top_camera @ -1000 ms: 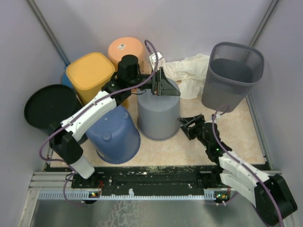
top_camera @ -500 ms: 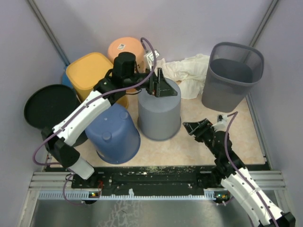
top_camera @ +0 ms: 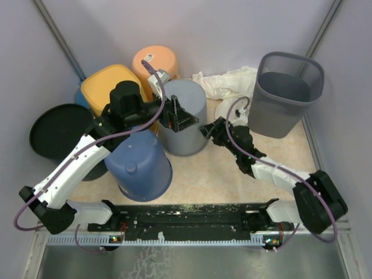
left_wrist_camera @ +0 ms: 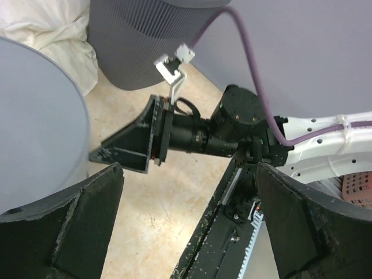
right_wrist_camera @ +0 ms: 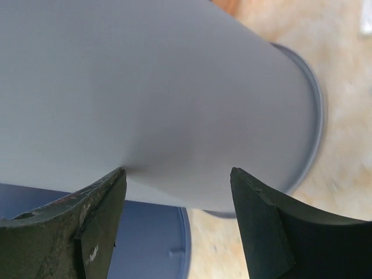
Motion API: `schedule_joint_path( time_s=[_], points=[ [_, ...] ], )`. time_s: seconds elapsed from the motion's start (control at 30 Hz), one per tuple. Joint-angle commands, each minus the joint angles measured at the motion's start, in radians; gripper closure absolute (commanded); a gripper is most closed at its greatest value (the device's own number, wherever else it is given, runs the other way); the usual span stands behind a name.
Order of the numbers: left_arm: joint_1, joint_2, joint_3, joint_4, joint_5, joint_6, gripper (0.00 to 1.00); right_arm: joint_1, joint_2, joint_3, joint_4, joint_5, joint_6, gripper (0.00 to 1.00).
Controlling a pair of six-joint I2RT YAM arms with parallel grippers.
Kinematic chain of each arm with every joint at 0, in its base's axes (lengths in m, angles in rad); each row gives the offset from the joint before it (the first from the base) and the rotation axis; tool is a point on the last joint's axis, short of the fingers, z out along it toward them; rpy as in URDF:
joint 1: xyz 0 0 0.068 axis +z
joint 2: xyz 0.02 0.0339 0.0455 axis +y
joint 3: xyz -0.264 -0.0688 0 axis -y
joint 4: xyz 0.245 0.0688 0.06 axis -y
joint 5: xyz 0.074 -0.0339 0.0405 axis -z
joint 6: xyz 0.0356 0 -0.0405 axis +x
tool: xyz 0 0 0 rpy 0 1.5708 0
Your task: Turn the large container upside down
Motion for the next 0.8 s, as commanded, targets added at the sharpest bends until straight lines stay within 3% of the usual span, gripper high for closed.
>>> schedule_joint_path(
  time_s=[0.0, 0.1, 0.27, 0.4, 0.47, 0.57, 0.77],
  points=[
    [-0.002, 0.001, -0.006, -0.017, -0.055, 0.034, 0.0, -0.003, 0.101, 0.199, 0.111, 0.045, -0.101, 0.28],
    [-0.002, -0.014, -0.012, -0.027, -0.07, 0.044, 0.0, -0.035, 0.056, 0.275, -0.077, 0.048, -0.194, 0.27],
    [-0.004, 0.013, 0.03, -0.077, -0.041, 0.098, 0.0, -0.18, -0.156, 0.395, -0.411, -0.014, -0.457, 0.26],
    [-0.068, 0.057, 0.046, -0.029, -0.07, 0.102, 0.0, -0.2, -0.283, 0.547, -0.641, 0.18, -0.734, 0.12],
    [-0.123, 0.09, 0.059, 0.016, -0.079, 0.097, 0.0, -0.237, -0.264, 0.652, -0.755, 0.265, -0.823, 0.1],
    [-0.213, 0.163, 0.097, 0.017, -0.103, 0.104, 0.0, -0.367, -0.174, 0.827, -0.953, 0.227, -0.848, 0.09],
    [-0.259, 0.168, 0.024, 0.068, -0.066, 0.098, 0.0, -0.432, -0.051, 1.008, -1.039, 0.176, -0.897, 0.07]
  ],
)
